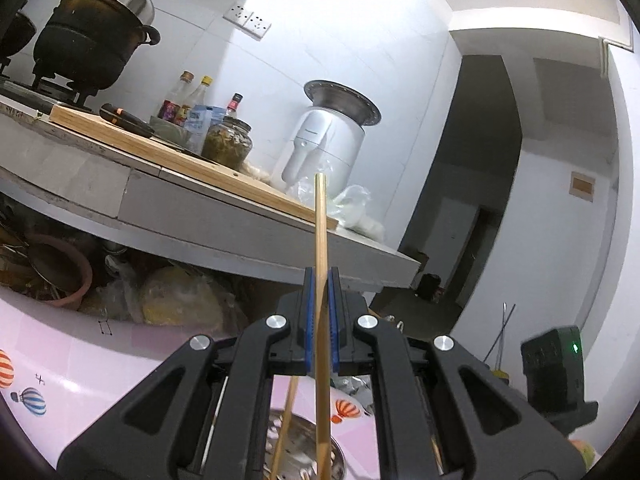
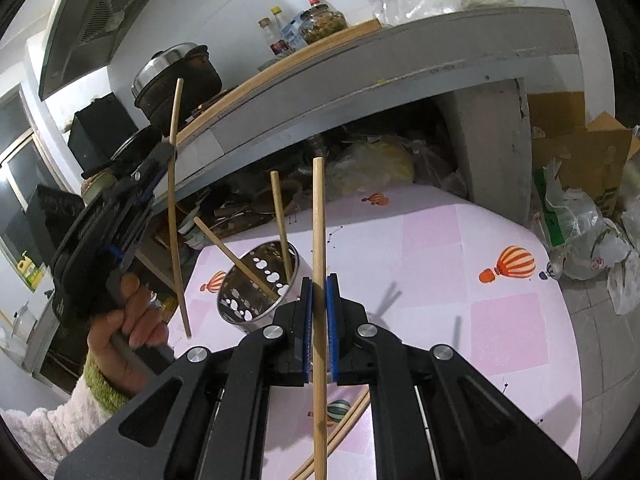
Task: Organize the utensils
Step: 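Lift both held chopsticks upright and carry them over the steel holder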
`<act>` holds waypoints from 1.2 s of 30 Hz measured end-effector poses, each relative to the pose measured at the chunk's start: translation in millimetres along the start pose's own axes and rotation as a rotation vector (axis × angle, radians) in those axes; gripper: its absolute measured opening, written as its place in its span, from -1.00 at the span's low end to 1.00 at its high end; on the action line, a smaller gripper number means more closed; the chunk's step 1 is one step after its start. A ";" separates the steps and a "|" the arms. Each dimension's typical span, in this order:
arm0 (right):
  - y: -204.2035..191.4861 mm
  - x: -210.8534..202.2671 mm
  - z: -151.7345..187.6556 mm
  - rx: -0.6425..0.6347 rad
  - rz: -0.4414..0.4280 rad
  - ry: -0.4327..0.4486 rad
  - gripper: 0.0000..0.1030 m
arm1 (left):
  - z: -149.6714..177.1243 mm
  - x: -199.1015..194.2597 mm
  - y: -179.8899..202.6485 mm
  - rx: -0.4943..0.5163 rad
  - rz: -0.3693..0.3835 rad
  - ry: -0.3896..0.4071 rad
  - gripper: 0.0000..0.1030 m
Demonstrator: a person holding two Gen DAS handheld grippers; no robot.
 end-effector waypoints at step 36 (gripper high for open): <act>-11.9 2.1 -11.7 0.043 -0.126 0.024 -0.86 | 40.9 8.5 -15.1 0.130 -0.145 -0.150 -0.66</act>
Point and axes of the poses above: each gripper's, at about its wrist camera, not at the fingertips, and x roughly the way its jaws point, y to its right, z to its underside, the point moved 9 cm from there along x, roughly the way its jaws point, and after that the axes turned 13 degrees about -z, right-handed, at the moved point
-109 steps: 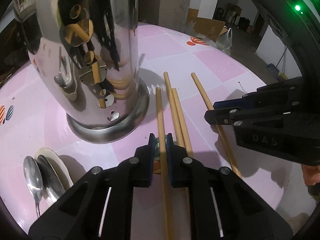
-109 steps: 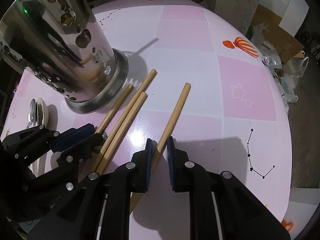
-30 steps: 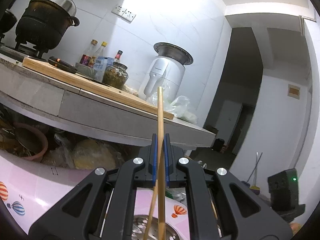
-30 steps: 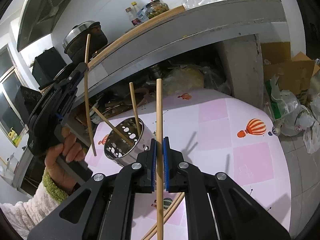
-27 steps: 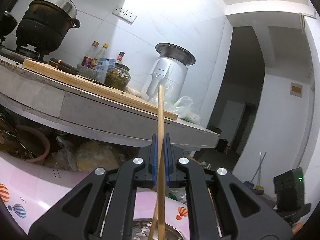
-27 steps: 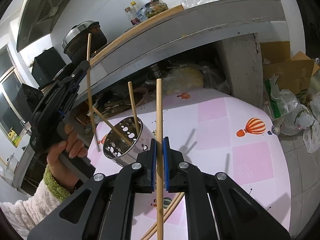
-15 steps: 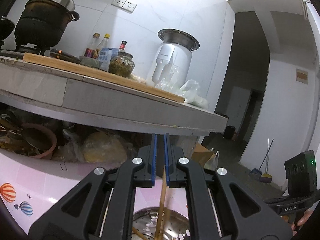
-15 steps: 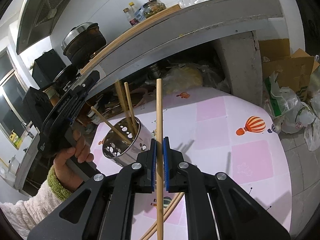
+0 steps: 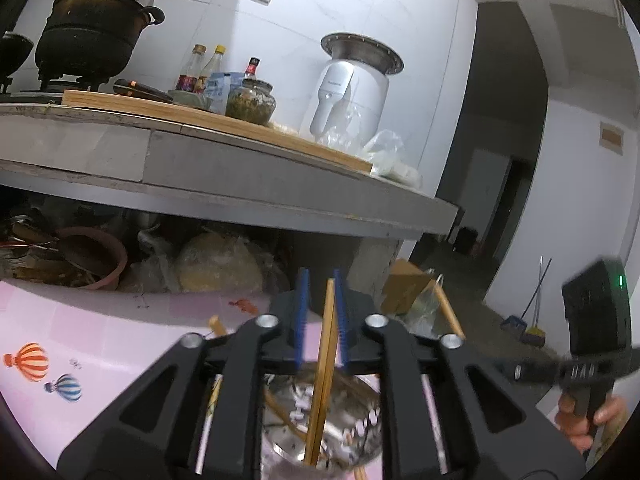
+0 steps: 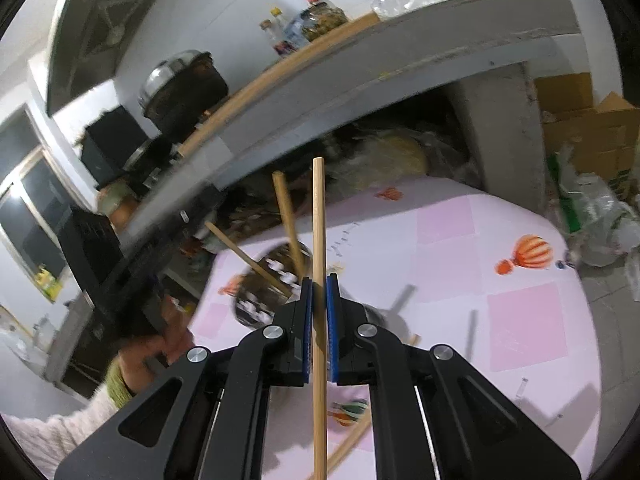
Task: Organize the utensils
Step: 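Lift both held chopsticks upright and carry them over the steel holder, then lower the right tool's chopstick into the holder while the left tool opens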
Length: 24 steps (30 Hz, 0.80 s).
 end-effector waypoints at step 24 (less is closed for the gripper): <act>-66.5 138.5 -92.9 -0.264 -0.096 0.032 -0.86 | 40.9 -86.2 -72.0 -0.010 -0.210 -0.069 0.09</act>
Point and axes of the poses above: each gripper's, at about its wrist camera, not at the fingertips, and x roughly the way its jaws point, y to its right, z to its underside, the point moved 9 cm from there along x, roughly the way its jaws point, and after that the axes turned 13 degrees about -z, right-handed, at the moved point
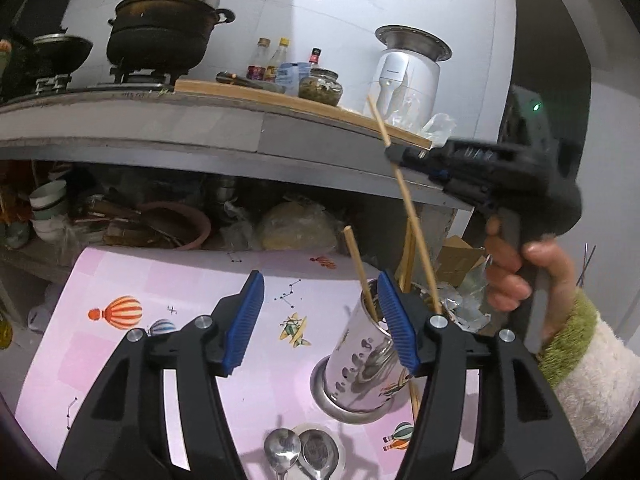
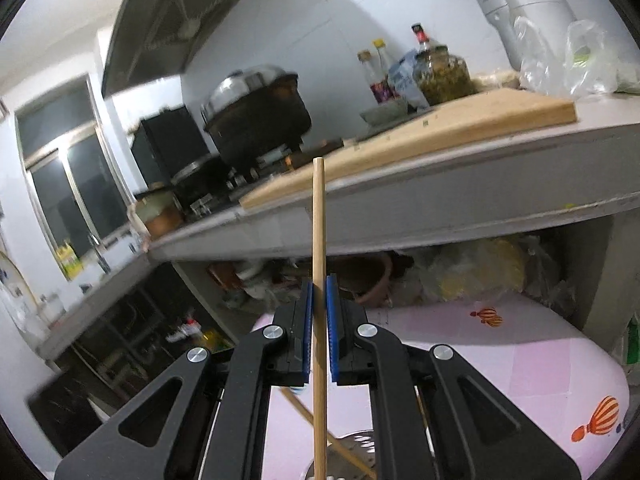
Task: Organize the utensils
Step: 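Lower the right tool's chopstick into the holder while the left tool opens, then lower the right tool's chopstick into the holder and open the right tool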
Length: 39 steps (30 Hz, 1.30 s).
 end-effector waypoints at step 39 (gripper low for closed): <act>17.1 32.6 70.0 -0.111 0.117 -0.165 -0.86 | 7.8 13.5 -9.3 -0.033 -0.010 -0.021 0.10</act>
Point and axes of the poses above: each gripper's, at about its wrist camera, not at the fingertips, and x roughly the way its jaws point, y to its right, z to its underside, the point moved 9 cm from there along x, roughly the way its jaws point, and after that the axes turned 13 degrees about -z, right-handed, at the moved point
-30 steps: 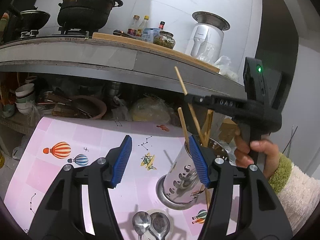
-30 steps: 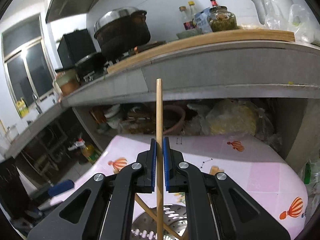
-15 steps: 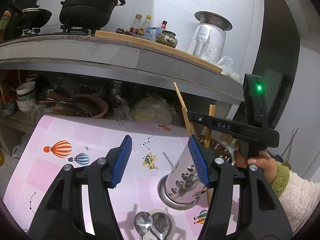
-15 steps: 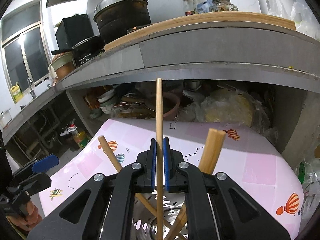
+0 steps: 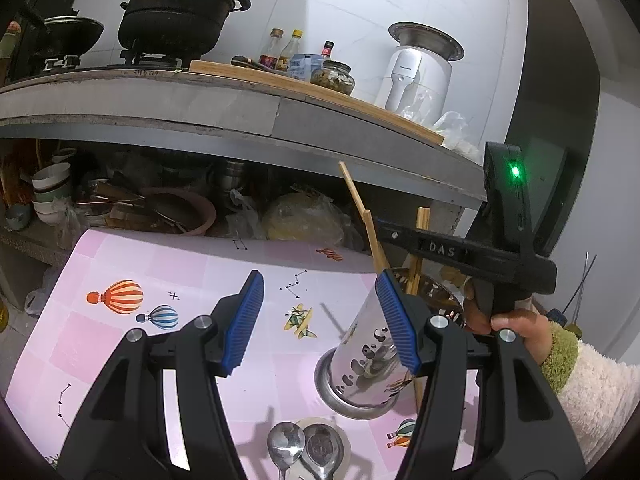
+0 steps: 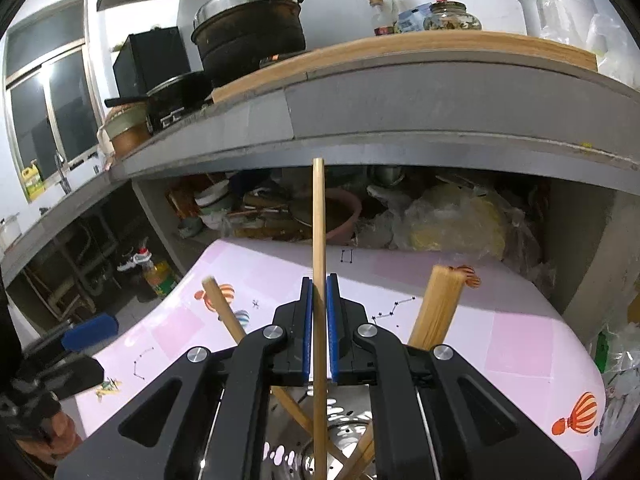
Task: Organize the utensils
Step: 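Lower the right tool's chopstick into the holder and open the right tool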
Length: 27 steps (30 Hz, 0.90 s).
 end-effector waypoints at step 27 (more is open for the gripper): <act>-1.2 -16.6 29.8 -0.120 0.127 -0.088 -0.83 | 1.5 4.4 4.9 -0.005 0.012 -0.005 0.10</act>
Point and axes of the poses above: each gripper's, at about its wrist camera, not at the fingertips, and x roughly the way its jaws point, y to its right, z to its underside, the point moved 9 cm from there along x, roughly the way its jaws point, and after that the axes turned 13 degrees about -z, right-handed, at the moved point
